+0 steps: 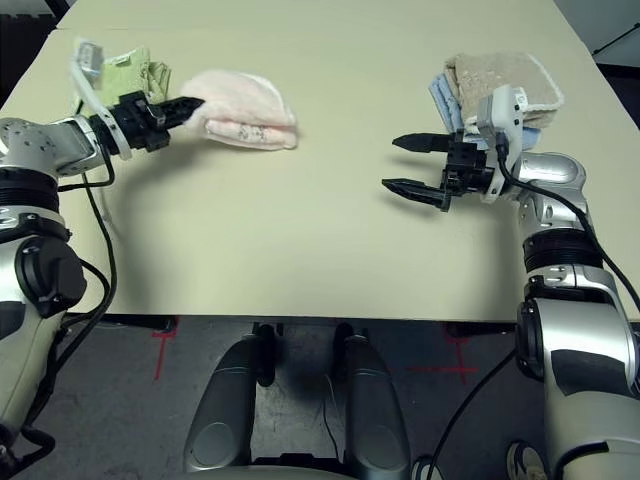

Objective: Fold the towel and set it aside.

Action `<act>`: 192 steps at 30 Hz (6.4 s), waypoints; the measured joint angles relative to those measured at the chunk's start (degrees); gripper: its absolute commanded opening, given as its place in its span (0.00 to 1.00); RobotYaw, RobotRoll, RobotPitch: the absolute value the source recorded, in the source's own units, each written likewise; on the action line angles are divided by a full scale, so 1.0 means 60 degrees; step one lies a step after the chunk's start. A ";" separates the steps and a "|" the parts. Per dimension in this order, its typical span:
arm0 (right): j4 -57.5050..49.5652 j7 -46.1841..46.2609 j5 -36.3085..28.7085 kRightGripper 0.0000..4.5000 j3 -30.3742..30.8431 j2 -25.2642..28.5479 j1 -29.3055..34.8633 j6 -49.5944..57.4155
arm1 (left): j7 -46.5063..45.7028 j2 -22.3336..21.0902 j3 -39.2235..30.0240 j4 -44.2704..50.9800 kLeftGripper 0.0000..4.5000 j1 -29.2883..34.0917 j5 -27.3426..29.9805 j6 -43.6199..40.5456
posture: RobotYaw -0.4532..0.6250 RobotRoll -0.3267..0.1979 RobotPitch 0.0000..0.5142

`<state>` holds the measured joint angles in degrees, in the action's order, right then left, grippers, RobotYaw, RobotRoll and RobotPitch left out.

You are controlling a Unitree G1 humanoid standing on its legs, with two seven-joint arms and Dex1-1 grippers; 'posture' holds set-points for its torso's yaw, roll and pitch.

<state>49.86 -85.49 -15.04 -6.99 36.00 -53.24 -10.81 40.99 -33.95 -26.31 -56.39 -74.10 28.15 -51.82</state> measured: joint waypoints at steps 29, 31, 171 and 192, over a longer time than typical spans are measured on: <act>-0.0005 0.0038 -0.0006 1.00 0.0015 -0.0150 -0.0005 0.0030 | -0.2783 -0.0168 -0.1420 -0.2324 0.01 -0.1417 0.0002 0.7971 | 0.47 0.62 0.55; -0.0021 0.0071 -0.0054 1.00 0.0001 -0.0221 -0.0005 0.0156 | -0.2739 -0.0168 -0.1429 -0.2330 0.01 -0.1622 0.0011 0.8157 | 0.46 0.62 0.55; 0.0724 0.7216 -0.0022 1.00 -0.0863 -0.2287 -0.0710 -0.0101 | -0.2548 0.1021 0.3770 0.4068 0.99 0.2875 -0.1194 0.5833 | 0.47 0.62 0.49; 0.2267 1.0584 0.0492 1.00 -0.1574 -0.1685 -0.0946 -0.0699 | -0.4647 0.1789 0.2563 0.1240 0.99 0.2738 -0.2879 1.0549 | 0.43 0.62 0.49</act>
<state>63.46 -21.99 -12.09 -16.44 25.89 -58.91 -15.01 13.11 -23.22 -10.93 -48.95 -57.68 10.87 11.47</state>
